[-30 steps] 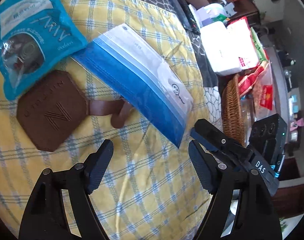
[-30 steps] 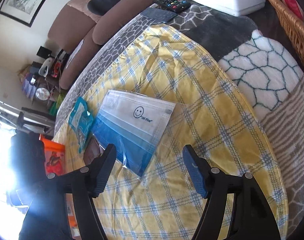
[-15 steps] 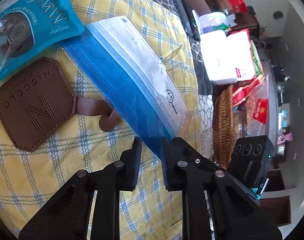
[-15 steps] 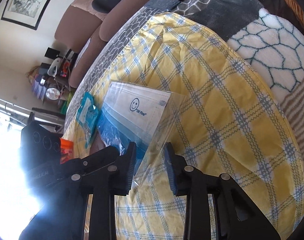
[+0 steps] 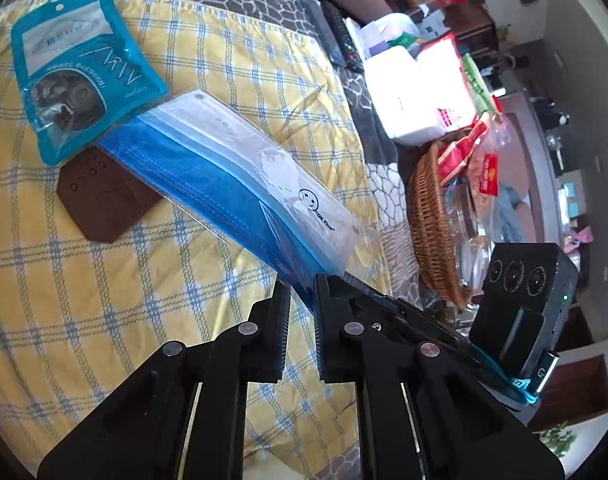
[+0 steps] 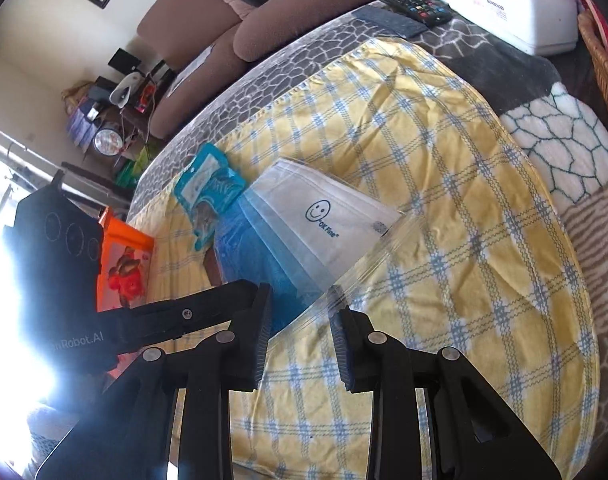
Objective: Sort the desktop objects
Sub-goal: 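Grasp the blue-and-white zip bag by its edge with the left tool, then carry the zip bag with the left tool over the basket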
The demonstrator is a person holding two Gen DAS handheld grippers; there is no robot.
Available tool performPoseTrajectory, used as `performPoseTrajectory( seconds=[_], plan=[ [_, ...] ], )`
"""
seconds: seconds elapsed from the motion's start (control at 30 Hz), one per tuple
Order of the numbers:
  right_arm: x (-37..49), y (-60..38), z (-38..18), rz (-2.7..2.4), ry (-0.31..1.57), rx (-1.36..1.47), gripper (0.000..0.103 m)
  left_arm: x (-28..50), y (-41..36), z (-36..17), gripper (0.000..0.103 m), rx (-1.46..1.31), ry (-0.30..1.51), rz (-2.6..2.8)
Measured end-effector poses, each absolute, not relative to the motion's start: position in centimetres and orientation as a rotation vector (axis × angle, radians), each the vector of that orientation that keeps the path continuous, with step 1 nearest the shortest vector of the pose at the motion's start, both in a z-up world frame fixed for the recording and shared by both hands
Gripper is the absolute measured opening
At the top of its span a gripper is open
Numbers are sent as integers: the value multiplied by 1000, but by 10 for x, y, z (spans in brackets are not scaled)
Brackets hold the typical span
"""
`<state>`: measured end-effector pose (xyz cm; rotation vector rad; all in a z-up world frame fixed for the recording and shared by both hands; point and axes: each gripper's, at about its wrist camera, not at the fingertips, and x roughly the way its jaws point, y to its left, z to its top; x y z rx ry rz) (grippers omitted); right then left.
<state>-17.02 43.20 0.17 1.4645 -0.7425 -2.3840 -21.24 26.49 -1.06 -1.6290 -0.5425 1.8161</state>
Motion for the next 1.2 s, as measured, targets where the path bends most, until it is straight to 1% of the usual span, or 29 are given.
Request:
performPoseTrajectory(
  seconds=[0.2, 0.33, 0.63, 0.8, 1.0, 1.2],
  plan=[
    [-146, 400, 21, -2368, -660, 1455, 30, -186, 231, 11, 9, -1602, -543, 1834],
    [-136, 377, 43, -2374, -601, 1436, 29, -175, 207, 40, 9, -1561, -556, 1863],
    [-120, 321, 134, -2427, -456, 1289, 29, -152, 145, 135, 9, -1392, -578, 1956],
    [-112, 278, 176, -2435, -380, 1211, 30, -140, 99, 174, 9, -1322, -598, 2011],
    [-114, 216, 198, -2392, -300, 1153, 30, -133, 31, 191, 9, -1282, -643, 2079],
    [-131, 144, 192, -2318, -220, 1147, 30, -143, -39, 180, 9, -1287, -714, 2140]
  ],
)
